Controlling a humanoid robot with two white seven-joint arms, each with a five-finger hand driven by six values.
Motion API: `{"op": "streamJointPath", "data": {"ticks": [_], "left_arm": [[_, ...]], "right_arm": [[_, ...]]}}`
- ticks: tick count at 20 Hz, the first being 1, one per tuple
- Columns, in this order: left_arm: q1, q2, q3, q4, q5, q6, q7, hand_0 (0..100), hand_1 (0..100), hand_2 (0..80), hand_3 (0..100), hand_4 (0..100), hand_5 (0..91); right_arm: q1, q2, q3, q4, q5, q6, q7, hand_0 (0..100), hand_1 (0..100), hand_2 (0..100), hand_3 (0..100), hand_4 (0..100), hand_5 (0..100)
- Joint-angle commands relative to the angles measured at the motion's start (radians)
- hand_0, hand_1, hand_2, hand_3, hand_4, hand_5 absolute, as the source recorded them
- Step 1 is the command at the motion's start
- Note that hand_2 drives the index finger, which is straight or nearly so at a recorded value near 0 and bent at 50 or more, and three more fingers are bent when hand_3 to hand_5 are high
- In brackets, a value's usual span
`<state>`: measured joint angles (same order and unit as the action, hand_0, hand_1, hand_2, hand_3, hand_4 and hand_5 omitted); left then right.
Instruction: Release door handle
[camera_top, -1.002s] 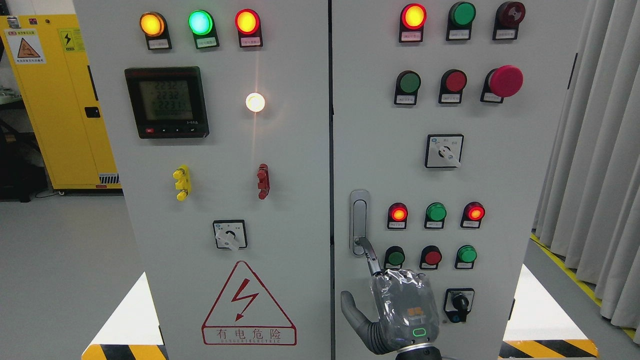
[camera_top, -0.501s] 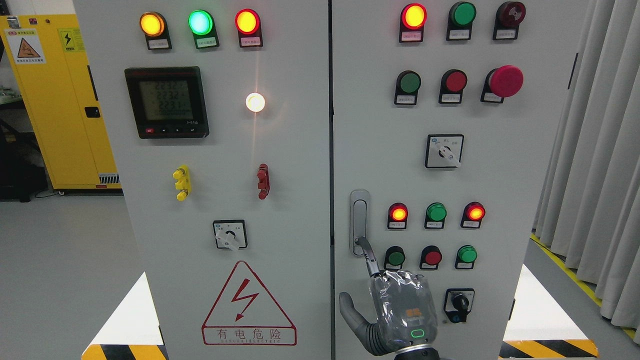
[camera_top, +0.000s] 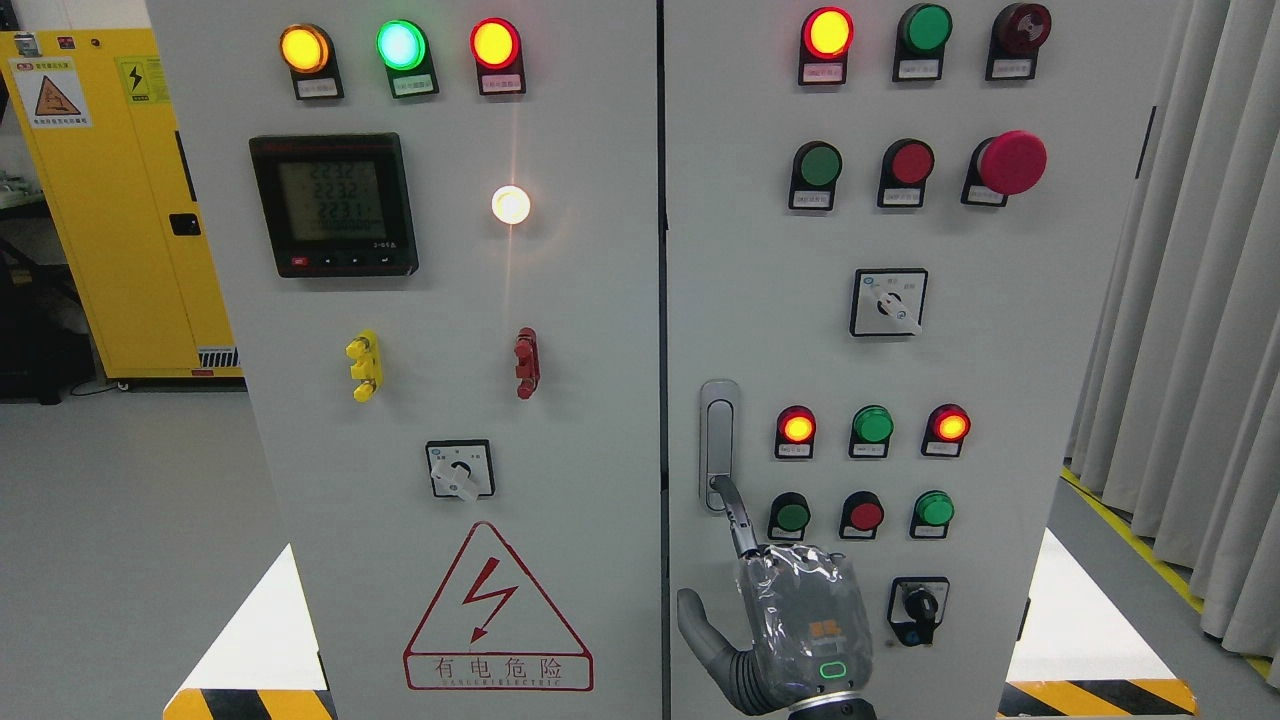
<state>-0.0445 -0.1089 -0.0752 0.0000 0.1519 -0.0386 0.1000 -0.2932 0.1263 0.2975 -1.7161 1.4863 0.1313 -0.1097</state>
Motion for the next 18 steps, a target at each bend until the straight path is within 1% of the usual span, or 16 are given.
{"op": "streamJointPath", "data": {"ticks": [1, 8, 18], "left_arm": [[0.0, 0.0, 0.0, -0.012, 0.0, 0.0, 0.0, 12, 56, 0.0, 0, 0, 0.0], [0.0, 0.0, 0.0, -0.012, 0.0, 0.0, 0.0, 12, 56, 0.0, 0, 0, 0.0], [0.0, 0.0, 0.0, -0.012, 0.0, 0.0, 0.0, 12, 56, 0.0, 0, 0, 0.0]], "right_arm": [[0.005, 0.0, 0.002, 0.001, -0.003, 0.01, 0.004, 46, 37, 0, 100, 100, 100], [0.003, 0.0, 0.014, 0.003, -0.001, 0.01, 0.004, 46, 37, 0, 100, 100, 100], [0.005, 0.0, 0.014, 0.003, 0.0, 0.01, 0.005, 46, 37, 0, 100, 100, 100]]}}
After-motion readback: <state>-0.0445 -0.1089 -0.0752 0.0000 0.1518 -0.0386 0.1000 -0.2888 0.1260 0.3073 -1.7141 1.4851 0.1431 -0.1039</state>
